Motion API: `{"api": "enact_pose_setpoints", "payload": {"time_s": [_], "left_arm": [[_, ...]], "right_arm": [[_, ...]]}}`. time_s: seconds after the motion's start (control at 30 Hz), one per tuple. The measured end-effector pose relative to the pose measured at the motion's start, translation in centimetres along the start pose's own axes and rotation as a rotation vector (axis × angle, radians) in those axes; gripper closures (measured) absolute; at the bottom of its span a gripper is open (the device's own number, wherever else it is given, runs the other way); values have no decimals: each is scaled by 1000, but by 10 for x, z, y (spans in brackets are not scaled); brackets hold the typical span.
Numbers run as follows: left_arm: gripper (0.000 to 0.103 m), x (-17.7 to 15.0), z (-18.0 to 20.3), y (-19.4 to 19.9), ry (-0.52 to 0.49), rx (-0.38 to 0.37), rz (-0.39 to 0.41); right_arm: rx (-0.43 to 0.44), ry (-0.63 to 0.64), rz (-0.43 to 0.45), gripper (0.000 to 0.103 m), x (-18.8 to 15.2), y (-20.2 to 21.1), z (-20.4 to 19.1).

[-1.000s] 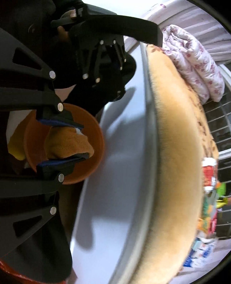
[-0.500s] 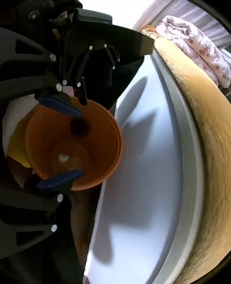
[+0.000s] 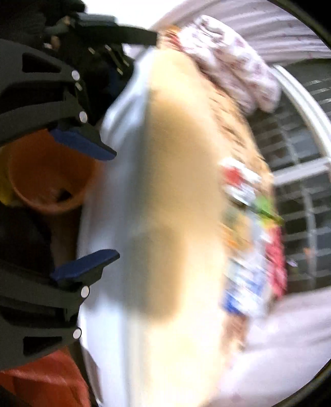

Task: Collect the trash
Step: 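Drop the black sock and orange cup into the orange bucket with both tools, then grasp the blue Oreo box with the right tool while the left grasps the red-white carton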

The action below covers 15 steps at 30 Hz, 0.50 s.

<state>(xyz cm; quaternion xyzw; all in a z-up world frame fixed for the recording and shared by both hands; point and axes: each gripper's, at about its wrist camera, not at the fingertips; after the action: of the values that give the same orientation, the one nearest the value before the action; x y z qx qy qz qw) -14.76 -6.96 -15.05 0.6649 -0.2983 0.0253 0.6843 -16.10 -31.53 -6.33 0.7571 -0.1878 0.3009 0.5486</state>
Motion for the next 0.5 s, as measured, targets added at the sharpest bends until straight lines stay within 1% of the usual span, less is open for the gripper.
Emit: {"api": "enact_pose_setpoints", "payload": {"time_s": [0.03,0.07,0.13,0.2,0.3,0.37,0.5], "left_arm": [[21,8,-2,11,5,5,38],[19,14,-4,20,12,6,68],[18,32,-4,33,33,1,127],[17,47,-5,37,54,-4,160],[17,64,-3,37,75,-12,187],[17,71,-5,38,80,-18,195],[17,87,-6,38,72,-20,208]], "right_arm": [[-30,-10,51,21,16,8,8],[-51,-19,86,17,26,13,15],[-103,-63,167,15,54,19,31],[-135,-112,211,11,74,12,44],[-152,-174,212,11,95,-11,63],[-172,-194,201,11,105,-31,67],[-208,-224,184,11,117,-57,74]]}}
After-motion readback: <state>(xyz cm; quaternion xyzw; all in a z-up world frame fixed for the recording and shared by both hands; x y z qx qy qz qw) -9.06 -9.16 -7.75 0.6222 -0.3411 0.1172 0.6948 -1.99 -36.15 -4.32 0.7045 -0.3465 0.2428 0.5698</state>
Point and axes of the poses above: each gripper's, at about its wrist camera, not at the fingertips, and y roughly against the way its jaws point, z to its right, x to its top, and after that the axes turned 3 degrees about x, right-handed
